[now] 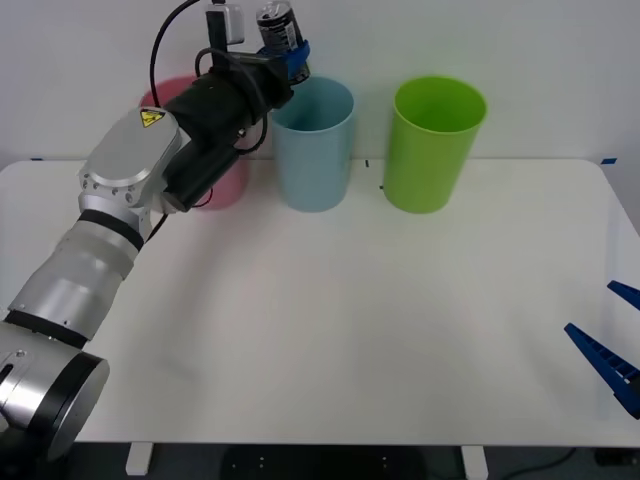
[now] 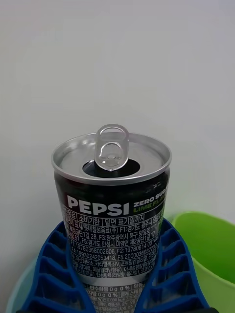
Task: Grasp the object on the table and drop it into the matching bin: aluminum can to the light blue bin, PET bottle to the pink bin.
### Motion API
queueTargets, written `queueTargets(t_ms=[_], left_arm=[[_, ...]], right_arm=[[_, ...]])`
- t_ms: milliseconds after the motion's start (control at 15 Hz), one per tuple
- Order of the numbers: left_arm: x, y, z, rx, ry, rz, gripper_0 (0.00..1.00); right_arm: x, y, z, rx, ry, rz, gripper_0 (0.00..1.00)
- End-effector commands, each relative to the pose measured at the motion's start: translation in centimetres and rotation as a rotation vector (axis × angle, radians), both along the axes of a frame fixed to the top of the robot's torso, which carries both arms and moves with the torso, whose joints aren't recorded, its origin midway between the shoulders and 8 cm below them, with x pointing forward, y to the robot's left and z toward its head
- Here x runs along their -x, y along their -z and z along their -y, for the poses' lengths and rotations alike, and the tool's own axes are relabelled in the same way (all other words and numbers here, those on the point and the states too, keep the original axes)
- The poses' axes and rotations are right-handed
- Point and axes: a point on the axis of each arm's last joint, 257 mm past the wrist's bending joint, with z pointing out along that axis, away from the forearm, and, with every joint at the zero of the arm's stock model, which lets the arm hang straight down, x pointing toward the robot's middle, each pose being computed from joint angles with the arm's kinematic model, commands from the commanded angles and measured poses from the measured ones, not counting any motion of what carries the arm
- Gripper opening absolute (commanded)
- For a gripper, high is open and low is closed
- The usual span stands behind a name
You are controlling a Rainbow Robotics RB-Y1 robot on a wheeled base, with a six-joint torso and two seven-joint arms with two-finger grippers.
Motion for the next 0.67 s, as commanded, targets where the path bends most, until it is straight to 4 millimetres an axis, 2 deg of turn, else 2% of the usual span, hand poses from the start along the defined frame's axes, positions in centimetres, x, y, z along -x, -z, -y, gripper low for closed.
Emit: queueTargets(t_ms=[67,267,667], left_arm=[[-1.8,0.1,1.4,-0.048,-0.033,-0.012,0.00],[-3.2,0.5,2.6,-0.093,-0.083,-0.020,0.00],[-3.5,0.4,3.4,-0.114,-0.106,-0.012,0.01]], right_arm=[[0.0,0.0,0.0,0.000,0.000,0.000,1.00],[0.0,0.0,0.0,0.000,0.000,0.000,1.00],[0.0,0.0,0.0,0.000,0.000,0.000,1.00]])
